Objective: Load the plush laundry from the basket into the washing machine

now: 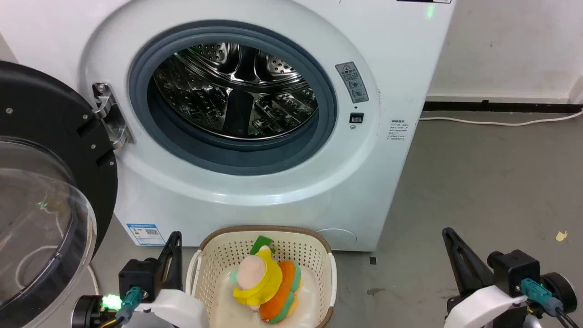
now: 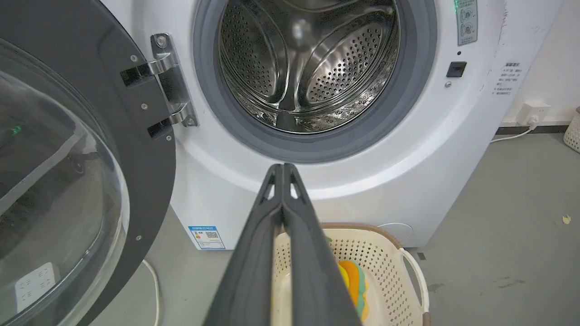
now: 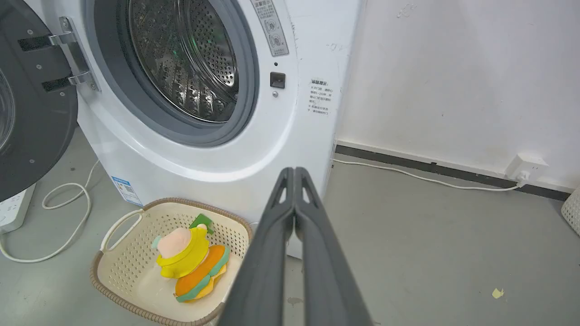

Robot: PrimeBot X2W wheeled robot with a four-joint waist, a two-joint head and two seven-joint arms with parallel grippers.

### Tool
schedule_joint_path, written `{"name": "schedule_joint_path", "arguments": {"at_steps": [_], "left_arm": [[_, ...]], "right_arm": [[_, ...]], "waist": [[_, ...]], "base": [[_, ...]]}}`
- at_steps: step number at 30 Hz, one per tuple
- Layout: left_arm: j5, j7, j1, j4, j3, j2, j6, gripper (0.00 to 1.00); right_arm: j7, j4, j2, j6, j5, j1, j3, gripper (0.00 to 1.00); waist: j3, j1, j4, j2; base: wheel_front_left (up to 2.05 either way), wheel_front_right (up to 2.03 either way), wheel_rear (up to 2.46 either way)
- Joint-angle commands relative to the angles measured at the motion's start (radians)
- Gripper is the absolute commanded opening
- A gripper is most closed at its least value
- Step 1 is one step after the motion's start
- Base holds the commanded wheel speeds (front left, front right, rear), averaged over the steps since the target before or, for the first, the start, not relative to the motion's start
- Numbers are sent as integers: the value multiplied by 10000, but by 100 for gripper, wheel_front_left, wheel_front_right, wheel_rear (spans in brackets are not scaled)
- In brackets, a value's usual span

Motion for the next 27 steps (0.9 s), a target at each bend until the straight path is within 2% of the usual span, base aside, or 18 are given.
{"name": "schedule_joint_path", "arguments": {"at_steps": [1,27], "left_arm": [[28,3,-152,-43,28,-1,-45,0],[28,3,-152,-43,28,-1,-45,0]], "right_arm": [[14,24,-1,6,-76,-117,-24,0],[14,24,-1,6,-76,-117,-24,0]], "waist": [[0,0,0,0],[0,0,0,0]], "base": [[0,0,0],[0,0,0]]}}
